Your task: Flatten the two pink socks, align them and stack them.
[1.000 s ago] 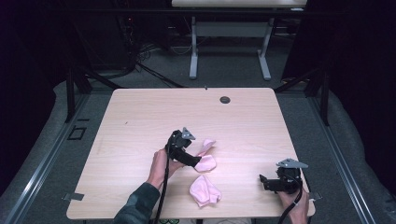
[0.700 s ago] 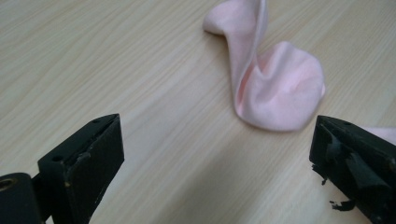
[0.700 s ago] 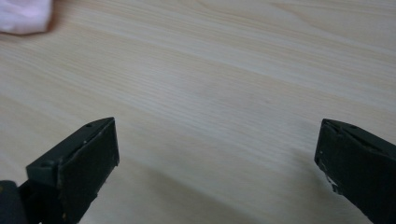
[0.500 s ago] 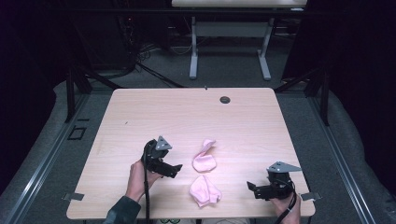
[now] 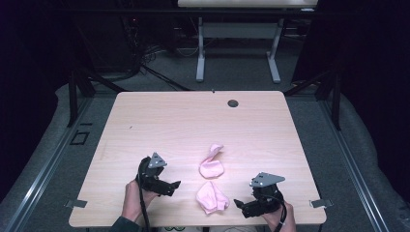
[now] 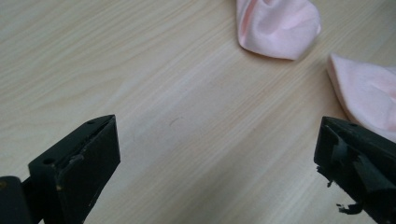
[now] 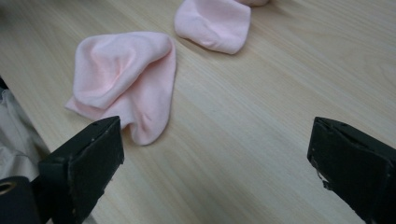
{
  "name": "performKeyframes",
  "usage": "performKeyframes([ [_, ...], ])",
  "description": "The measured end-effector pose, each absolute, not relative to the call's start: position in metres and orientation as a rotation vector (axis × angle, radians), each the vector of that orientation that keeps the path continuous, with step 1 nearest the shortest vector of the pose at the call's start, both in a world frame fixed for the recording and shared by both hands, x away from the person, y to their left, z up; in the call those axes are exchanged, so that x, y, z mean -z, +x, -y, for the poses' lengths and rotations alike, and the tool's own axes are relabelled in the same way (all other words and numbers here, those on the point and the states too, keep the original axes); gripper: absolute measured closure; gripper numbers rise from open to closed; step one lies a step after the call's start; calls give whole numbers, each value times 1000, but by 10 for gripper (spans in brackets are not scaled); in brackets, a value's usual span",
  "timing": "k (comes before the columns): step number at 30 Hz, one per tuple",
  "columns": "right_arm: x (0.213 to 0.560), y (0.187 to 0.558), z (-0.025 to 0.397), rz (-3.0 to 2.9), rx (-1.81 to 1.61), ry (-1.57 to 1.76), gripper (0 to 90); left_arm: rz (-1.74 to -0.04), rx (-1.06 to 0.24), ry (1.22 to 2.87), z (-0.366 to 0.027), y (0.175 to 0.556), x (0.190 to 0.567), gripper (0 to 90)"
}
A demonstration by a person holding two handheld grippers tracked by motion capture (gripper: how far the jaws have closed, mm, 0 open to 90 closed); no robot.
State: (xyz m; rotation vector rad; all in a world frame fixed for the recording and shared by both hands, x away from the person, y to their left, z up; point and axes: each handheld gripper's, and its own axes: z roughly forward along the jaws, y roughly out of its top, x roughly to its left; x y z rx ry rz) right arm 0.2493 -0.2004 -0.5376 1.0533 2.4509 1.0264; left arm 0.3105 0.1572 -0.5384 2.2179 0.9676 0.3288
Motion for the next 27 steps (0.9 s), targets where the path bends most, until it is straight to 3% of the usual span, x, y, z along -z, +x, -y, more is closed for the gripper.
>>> performKeyframes([
  [13, 535, 236, 181, -2512, -1002, 939, 53, -827, -220, 2239, -126, 283, 546, 89],
  [18, 537, 233, 177, -2519, -1007, 922, 138, -686, -173, 2290, -103, 271, 546, 290],
  [27, 544, 234, 181, -2532, -1001, 966, 156, -534, -106, 2356, -63, 261, 549, 427],
])
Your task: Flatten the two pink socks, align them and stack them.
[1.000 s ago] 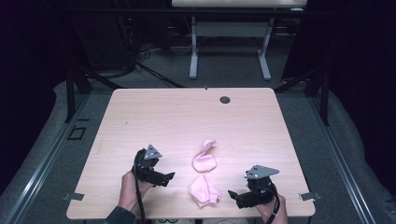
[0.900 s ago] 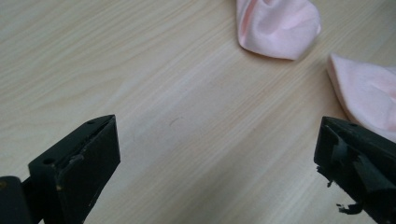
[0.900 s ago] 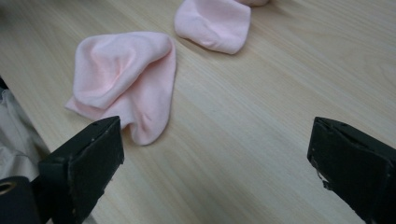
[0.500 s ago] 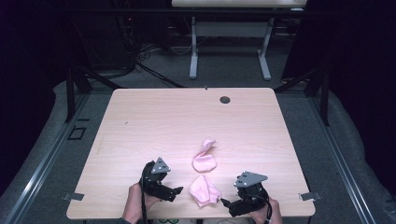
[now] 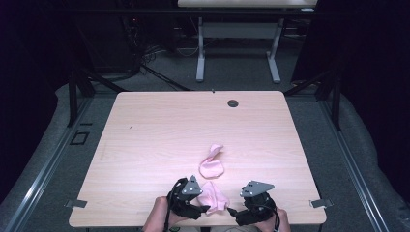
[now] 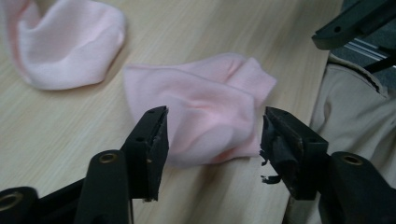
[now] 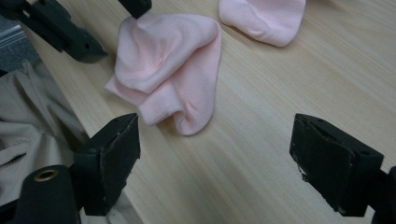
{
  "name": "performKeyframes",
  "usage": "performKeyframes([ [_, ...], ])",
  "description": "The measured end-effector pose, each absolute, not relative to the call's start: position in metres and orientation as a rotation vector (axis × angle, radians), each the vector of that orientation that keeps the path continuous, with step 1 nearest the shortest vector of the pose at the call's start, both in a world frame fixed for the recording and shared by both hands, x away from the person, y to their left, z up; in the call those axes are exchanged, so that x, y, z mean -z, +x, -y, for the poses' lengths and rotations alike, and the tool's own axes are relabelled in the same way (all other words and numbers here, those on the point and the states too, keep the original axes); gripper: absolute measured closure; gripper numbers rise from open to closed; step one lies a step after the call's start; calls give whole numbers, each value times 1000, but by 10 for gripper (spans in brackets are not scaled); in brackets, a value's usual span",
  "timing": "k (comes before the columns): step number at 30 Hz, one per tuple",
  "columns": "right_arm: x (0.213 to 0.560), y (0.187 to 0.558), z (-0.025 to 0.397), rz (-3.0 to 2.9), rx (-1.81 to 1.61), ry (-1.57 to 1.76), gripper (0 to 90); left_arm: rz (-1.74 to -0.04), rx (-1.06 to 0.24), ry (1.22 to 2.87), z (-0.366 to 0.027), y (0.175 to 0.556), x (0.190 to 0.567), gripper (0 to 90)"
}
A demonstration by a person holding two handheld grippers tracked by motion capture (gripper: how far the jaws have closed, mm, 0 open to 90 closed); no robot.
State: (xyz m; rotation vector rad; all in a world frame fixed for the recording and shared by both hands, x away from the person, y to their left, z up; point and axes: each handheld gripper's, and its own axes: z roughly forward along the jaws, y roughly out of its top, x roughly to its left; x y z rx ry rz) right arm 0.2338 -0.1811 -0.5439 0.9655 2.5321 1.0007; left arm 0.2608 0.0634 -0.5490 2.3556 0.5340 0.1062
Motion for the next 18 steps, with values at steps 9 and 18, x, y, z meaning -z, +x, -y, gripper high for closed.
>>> performKeyframes([
  [9, 545, 234, 184, -2540, -1017, 973, 175, -504, -73, 2421, -47, 262, 558, 579],
  [18, 549, 234, 178, -2553, -1002, 959, 208, -518, -51, 2405, -48, 263, 567, 791],
])
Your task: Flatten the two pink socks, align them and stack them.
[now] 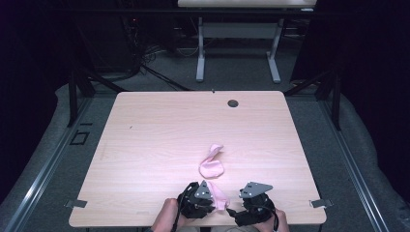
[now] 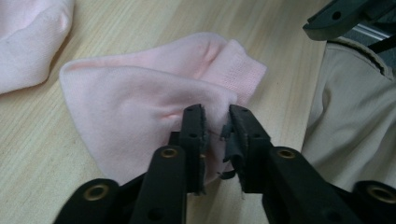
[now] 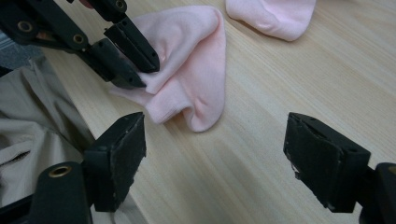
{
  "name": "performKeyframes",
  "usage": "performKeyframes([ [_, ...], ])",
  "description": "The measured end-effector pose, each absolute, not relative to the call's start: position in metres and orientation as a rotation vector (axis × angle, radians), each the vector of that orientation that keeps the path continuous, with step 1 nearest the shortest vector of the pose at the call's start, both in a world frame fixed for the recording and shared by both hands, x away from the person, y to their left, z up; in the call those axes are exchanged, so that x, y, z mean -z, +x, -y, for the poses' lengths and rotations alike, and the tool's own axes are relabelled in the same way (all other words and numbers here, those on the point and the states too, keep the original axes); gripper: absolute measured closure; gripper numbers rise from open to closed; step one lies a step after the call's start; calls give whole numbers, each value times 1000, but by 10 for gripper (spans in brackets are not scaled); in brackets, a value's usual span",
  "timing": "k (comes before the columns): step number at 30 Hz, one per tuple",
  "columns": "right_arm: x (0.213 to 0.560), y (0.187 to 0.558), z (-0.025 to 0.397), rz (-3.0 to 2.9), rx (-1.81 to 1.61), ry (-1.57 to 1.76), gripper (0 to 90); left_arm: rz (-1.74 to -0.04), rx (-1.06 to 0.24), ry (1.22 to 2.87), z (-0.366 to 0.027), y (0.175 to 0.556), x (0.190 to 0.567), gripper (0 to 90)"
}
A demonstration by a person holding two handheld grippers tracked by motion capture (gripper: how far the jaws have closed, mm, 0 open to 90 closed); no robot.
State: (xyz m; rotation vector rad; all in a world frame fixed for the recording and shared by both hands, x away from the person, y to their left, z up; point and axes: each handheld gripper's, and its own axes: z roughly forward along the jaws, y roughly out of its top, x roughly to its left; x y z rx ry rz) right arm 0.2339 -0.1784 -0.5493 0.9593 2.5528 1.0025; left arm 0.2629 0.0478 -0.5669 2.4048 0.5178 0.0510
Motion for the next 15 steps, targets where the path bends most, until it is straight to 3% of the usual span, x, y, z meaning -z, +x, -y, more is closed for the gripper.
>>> performKeyframes([
  [5, 549, 235, 177, -2559, -994, 958, 222, -531, -67, 2376, -50, 263, 568, 868],
  [15, 547, 235, 171, -2532, -994, 945, 258, -673, -38, 2194, -73, 275, 548, 866],
])
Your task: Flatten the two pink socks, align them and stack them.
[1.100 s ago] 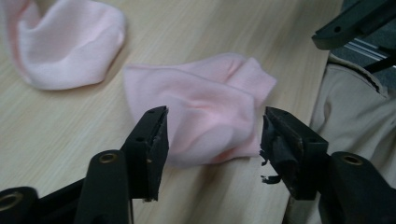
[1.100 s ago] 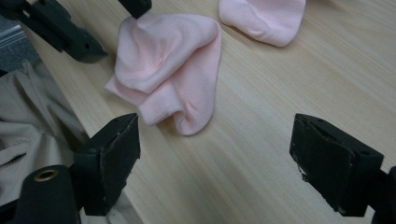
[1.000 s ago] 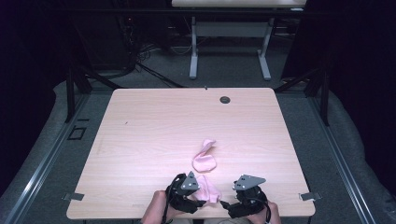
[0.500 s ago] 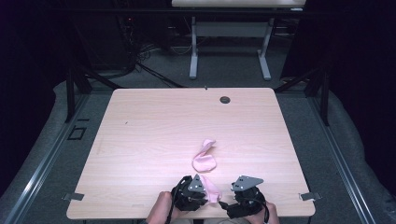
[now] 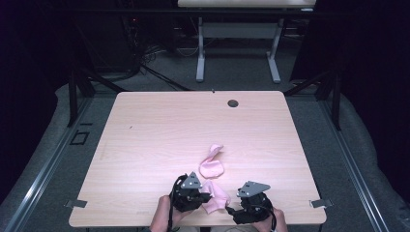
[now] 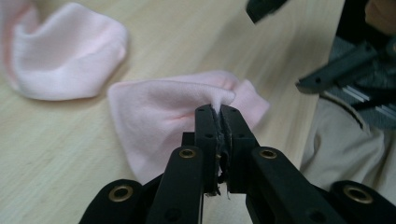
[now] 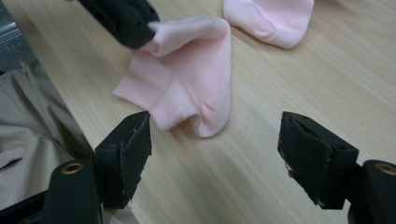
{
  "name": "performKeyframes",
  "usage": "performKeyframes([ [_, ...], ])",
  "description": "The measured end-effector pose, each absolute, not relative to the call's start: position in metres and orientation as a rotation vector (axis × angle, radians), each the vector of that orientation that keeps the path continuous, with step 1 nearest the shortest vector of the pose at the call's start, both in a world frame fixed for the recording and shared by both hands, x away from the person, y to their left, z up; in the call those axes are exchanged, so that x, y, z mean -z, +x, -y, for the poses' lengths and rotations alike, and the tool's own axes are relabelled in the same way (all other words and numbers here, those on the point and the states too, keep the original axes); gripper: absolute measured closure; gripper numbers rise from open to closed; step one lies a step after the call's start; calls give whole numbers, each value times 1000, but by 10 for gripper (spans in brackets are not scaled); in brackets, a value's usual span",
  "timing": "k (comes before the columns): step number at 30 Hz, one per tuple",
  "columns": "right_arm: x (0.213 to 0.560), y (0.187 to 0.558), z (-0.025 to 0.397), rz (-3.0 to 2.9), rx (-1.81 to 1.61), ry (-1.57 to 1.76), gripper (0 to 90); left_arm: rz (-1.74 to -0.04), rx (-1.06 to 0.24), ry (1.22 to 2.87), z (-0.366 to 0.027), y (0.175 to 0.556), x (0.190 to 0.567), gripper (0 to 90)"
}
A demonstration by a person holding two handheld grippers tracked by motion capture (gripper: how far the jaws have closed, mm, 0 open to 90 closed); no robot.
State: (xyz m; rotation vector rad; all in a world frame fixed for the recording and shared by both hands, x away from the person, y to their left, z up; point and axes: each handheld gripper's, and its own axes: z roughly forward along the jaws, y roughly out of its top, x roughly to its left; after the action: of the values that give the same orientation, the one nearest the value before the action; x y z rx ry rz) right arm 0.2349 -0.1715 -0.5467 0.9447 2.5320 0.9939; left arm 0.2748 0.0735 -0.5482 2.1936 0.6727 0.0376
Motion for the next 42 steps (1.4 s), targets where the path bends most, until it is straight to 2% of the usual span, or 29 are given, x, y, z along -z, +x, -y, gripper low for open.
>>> performKeyframes([
  [3, 543, 233, 166, -2530, -986, 914, 298, -744, -19, 2130, -84, 281, 546, 862],
  [5, 541, 233, 159, -2545, -991, 882, 386, -783, -4, 2096, -91, 284, 545, 861],
  [19, 561, 233, 104, -2685, -907, 736, 559, -883, -49, 2092, -112, 293, 549, 847],
  [30, 568, 232, 105, -2635, -877, 724, 854, -867, -140, 2192, -121, 288, 563, 842],
  [35, 563, 231, 116, -2596, -993, 747, 869, -853, -143, 2213, -124, 288, 563, 861],
  [42, 537, 235, 149, -2527, -1227, 897, 870, -831, -124, 2229, -128, 283, 555, 864],
])
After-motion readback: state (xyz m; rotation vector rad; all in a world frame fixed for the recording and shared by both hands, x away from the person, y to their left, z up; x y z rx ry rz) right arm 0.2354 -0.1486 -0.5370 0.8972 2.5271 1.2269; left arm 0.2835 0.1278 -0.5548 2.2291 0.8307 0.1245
